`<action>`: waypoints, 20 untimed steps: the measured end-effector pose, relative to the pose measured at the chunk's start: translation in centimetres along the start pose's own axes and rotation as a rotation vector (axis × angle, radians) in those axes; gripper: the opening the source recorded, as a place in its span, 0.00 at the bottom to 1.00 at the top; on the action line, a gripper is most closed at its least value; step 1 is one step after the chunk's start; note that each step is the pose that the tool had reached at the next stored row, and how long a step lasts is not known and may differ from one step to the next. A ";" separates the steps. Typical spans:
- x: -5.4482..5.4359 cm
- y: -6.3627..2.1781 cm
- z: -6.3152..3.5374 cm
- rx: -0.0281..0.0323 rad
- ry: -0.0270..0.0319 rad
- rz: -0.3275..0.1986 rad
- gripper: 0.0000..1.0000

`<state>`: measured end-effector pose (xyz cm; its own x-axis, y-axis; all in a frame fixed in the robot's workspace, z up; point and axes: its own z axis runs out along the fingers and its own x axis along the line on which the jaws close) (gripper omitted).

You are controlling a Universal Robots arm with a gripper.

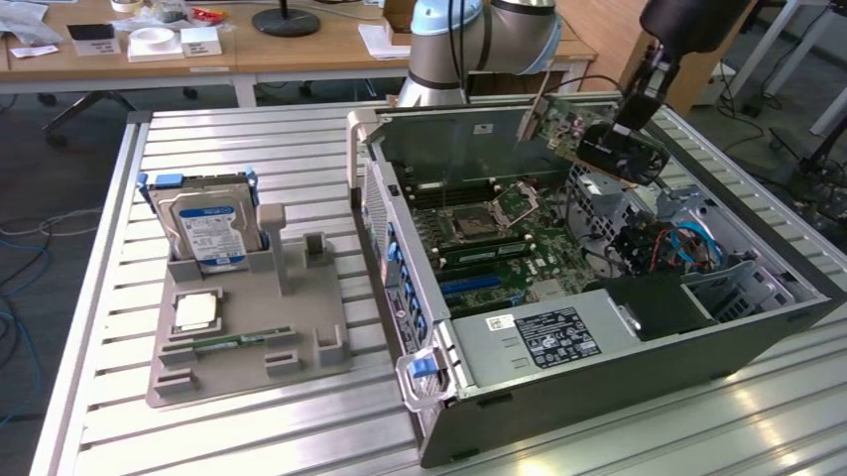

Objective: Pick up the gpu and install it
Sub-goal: 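Insert the gpu into the slot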

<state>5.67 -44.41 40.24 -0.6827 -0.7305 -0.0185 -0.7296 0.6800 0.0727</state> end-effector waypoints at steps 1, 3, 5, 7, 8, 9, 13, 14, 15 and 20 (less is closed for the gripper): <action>0.0 0.00 0.02 -0.0003 0.0011 -0.015 0.27; 0.0 0.00 0.05 -0.0009 0.0034 -0.047 0.27; 0.0 -0.01 0.08 -0.0014 0.0056 -0.077 0.27; 0.0 -0.01 0.12 -0.0019 0.0079 -0.107 0.27; 0.0 -0.01 0.13 -0.0022 0.0090 -0.123 0.27; 0.0 -0.01 0.15 -0.0026 0.0100 -0.138 0.27; 0.0 -0.02 0.22 -0.0036 0.0145 -0.199 0.27; 0.0 -0.02 0.24 -0.0039 0.0156 -0.214 0.27; 0.0 -0.02 0.26 -0.0042 0.0167 -0.230 0.27; 0.0 -0.03 0.35 -0.0055 0.0222 -0.305 0.27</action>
<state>5.67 -44.41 39.89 -0.4314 -0.9020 -0.0185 -0.9003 0.4292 0.0726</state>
